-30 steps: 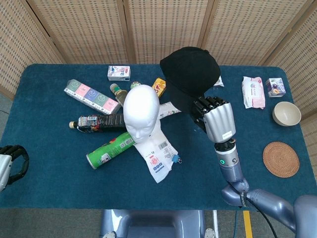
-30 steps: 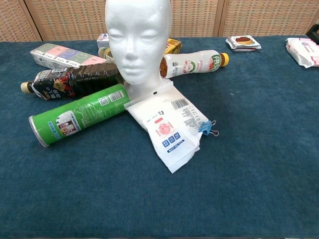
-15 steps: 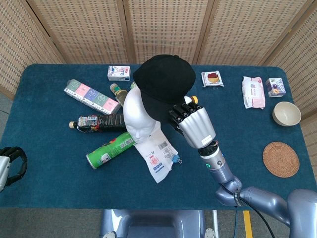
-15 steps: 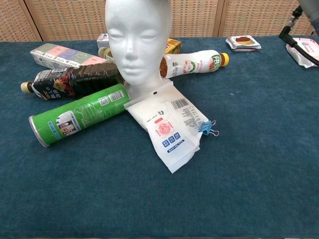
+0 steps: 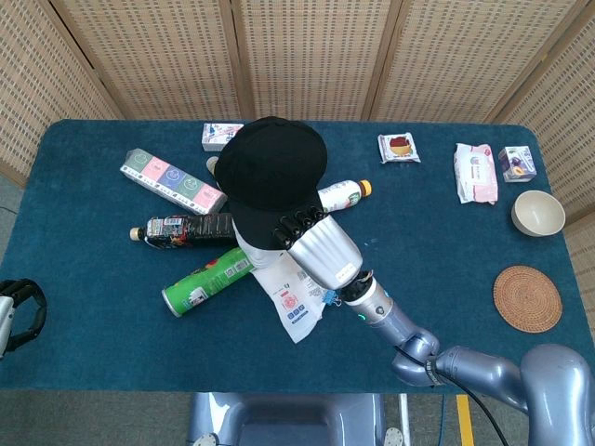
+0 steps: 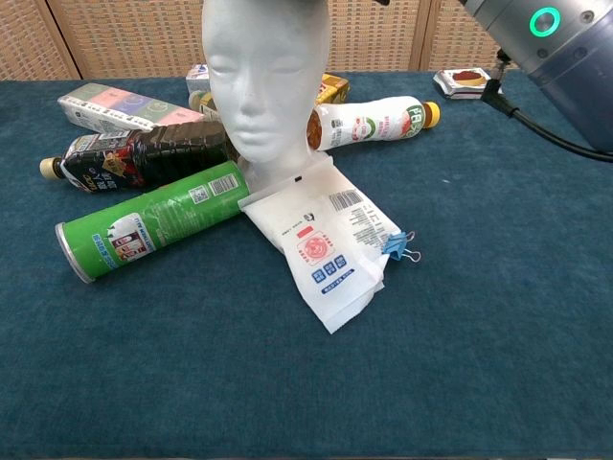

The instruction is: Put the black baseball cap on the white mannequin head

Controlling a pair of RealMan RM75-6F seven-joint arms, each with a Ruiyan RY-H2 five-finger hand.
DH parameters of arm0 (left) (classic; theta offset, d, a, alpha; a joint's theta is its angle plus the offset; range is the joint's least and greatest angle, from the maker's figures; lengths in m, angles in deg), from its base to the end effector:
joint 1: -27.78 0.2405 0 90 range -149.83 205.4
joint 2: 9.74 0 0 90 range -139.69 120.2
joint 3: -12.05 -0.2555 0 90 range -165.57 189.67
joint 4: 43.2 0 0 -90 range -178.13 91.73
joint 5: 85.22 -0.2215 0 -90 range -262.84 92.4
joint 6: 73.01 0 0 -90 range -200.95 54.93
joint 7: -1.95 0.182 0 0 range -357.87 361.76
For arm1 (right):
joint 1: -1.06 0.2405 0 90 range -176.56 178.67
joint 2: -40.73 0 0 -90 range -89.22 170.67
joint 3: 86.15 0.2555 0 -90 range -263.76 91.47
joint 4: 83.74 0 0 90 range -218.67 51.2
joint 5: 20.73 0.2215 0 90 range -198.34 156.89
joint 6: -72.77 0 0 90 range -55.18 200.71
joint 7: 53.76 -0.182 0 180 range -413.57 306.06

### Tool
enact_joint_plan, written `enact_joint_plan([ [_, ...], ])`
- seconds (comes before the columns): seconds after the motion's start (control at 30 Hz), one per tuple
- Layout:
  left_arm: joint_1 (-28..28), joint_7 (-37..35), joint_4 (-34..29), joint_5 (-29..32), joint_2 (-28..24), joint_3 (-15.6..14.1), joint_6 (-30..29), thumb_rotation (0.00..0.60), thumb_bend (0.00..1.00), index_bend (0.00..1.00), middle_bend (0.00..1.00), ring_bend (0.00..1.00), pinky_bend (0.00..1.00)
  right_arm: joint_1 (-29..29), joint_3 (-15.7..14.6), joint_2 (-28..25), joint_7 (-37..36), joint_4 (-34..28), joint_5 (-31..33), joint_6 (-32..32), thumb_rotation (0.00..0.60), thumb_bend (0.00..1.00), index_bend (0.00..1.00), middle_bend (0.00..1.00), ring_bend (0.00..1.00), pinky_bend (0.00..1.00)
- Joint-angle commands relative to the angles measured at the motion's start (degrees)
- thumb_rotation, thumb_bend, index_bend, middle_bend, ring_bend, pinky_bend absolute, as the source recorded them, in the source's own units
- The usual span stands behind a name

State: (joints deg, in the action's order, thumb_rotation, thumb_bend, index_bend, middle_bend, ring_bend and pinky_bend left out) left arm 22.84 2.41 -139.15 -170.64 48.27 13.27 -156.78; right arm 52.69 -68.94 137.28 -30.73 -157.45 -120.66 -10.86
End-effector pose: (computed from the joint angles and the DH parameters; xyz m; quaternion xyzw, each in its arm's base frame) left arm -0.3163 0.2135 0.1687 -0.6099 -0.3878 -0.3580 0.5912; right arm 0.0209 -0.3625 0.0309 0.6492 0.0193 0.6354 0.4176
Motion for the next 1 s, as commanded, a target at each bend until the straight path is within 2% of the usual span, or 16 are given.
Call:
enact_joint_plan([
  [0.03,0.0,-0.2,0.3,0.0,0.2,-0.1,0.1,0.600,0.31,0.58,0.42,0.35,0.36,0.4,-0.2,0.2,0.4,0.1,0.1,0.7,0.600,0.35,0.69,0.69,0.78,0.85],
  [0.83,0.4,-1.3,1.7,0.4,1.3,-0.8,1.3,0.600,0.31,0.58,0.42,0.35,0.36,0.9,-3.9,0.0,3.1,-2.3,-1.7,4.1,0.600,0.34,0.69,0.69,0.78,0.85],
  [1.0,0.5,-1.6,2.0,0.7,1.3,-0.8,1.3,0.600,0.31,0.58,0.42,0.35,0.36,1.1,-3.6,-0.1,2.8,-2.4,-0.8,5.3,0.600,0.34,0.69,0.69,0.78,0.85],
])
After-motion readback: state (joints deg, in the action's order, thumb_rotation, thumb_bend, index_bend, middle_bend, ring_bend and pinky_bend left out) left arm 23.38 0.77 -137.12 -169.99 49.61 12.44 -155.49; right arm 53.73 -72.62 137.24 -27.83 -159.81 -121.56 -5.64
